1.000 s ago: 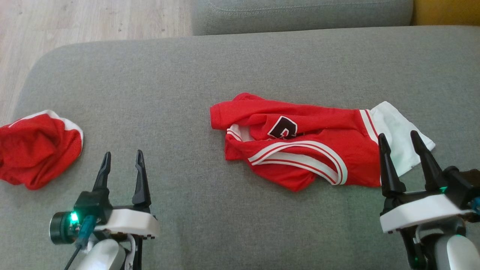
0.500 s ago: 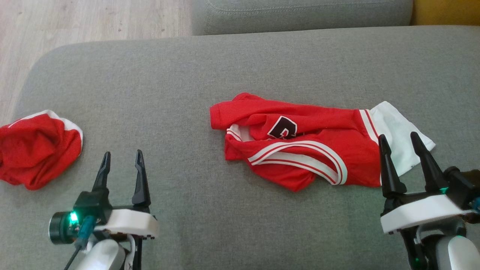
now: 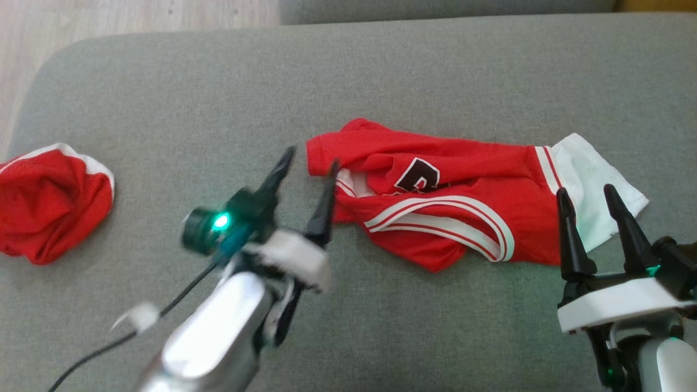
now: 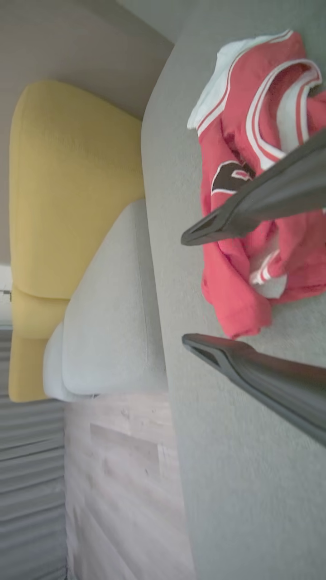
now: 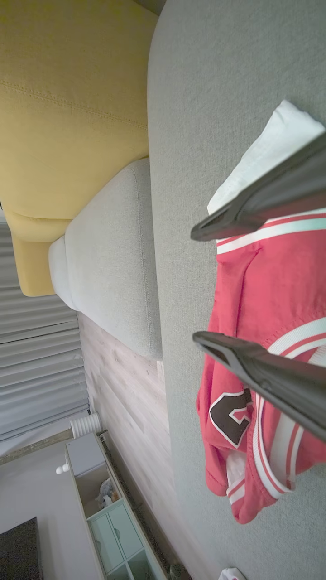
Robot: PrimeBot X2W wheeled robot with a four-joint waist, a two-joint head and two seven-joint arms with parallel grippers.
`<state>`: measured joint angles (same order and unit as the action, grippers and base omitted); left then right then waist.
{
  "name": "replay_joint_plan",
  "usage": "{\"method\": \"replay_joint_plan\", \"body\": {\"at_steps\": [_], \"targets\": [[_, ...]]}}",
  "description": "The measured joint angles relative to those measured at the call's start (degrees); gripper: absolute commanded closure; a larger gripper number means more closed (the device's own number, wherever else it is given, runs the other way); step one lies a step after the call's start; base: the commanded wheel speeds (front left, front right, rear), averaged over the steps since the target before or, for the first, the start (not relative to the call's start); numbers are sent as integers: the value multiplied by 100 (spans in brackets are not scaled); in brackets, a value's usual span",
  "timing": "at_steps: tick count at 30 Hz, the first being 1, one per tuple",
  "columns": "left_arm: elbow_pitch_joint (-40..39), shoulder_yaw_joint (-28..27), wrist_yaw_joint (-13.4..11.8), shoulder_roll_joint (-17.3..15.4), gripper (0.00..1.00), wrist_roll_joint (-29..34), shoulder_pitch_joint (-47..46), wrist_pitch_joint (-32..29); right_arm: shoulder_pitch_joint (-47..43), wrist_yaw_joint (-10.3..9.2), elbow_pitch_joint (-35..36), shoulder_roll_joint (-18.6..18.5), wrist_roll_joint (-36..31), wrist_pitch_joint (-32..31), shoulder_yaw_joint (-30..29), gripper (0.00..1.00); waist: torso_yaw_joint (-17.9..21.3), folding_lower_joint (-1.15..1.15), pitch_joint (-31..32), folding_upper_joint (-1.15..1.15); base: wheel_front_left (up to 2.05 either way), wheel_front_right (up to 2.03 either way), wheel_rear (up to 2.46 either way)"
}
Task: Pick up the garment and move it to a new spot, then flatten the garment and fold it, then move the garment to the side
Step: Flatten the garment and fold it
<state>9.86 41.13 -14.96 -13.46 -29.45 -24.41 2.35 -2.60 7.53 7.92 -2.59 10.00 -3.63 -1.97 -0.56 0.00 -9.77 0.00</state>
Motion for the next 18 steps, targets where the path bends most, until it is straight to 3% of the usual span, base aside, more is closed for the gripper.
{"method": "replay_joint_plan", "body": {"at_steps": [1,4,16,17,18], "targets": [[190,115,124,193,0,-37,-299,-258,32,0,-3,0,0,0,7,0,5,0,-68,0,0,0,0],[579,240,243,342,0,-152,-578,-781,136,0,-11,0,1,0,44,0,62,0,-120,0,0,0,0],[1388,422,504,503,0,-703,-605,-1852,150,0,-82,0,65,0,13,0,215,0,-222,0,0,0,0],[1422,423,561,516,10,-773,-586,-1880,150,0,-88,0,68,0,13,0,218,0,-227,0,0,0,0],[1440,422,610,537,69,-837,-567,-1882,151,0,-98,0,68,0,13,0,220,0,-232,0,0,0,0]]}}
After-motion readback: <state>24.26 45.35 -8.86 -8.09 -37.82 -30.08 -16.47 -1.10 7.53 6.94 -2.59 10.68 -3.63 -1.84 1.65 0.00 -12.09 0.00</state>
